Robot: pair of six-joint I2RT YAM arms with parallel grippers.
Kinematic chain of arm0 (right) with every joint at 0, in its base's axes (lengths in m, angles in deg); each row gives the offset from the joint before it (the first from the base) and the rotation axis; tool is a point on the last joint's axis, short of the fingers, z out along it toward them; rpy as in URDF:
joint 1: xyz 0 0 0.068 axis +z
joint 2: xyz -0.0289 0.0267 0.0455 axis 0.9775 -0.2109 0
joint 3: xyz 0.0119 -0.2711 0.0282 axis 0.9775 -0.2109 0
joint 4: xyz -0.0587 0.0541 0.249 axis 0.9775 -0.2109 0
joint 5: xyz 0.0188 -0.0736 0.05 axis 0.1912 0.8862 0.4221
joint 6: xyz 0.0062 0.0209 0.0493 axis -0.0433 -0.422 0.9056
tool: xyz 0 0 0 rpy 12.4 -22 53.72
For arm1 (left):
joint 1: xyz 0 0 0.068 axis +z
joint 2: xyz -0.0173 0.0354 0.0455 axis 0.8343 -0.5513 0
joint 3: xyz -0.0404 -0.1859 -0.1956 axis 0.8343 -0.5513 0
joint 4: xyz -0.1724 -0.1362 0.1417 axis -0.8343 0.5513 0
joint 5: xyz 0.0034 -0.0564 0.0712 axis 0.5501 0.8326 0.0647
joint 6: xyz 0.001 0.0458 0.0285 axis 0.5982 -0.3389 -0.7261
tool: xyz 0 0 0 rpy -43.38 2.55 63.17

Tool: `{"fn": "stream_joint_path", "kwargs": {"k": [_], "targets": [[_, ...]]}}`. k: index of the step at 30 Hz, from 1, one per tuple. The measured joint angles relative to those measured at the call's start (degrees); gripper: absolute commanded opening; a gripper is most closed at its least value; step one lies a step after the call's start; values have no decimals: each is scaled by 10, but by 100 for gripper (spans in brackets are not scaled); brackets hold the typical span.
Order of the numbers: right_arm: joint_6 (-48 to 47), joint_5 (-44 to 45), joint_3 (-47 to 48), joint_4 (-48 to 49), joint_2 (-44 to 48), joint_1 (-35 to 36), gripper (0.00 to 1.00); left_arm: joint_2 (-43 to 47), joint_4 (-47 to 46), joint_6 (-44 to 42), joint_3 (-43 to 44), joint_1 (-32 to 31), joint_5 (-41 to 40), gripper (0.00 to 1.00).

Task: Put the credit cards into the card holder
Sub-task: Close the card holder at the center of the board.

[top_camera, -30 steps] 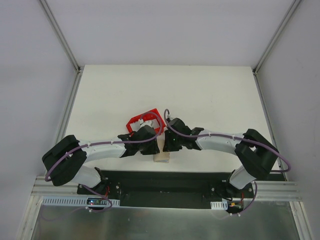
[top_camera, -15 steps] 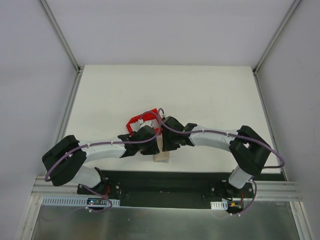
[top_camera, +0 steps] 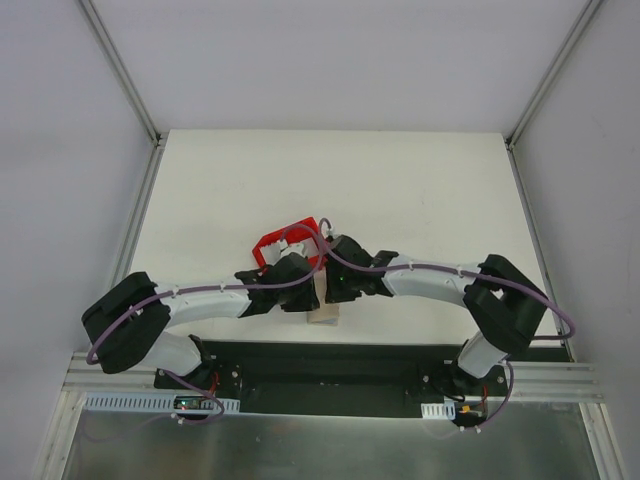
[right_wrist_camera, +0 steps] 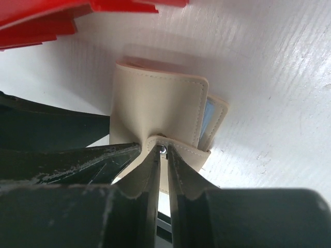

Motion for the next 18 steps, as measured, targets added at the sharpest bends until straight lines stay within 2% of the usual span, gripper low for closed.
{"fn": "stream_joint_path", "kwargs": {"k": [6,18], "targets": [[9,1,-62,73,41,-2,16,15,14,-17,1,-9,-16,39],[24,33,-105,117,72,-10,16,21,34,-70,55,14,-50,40]]}}
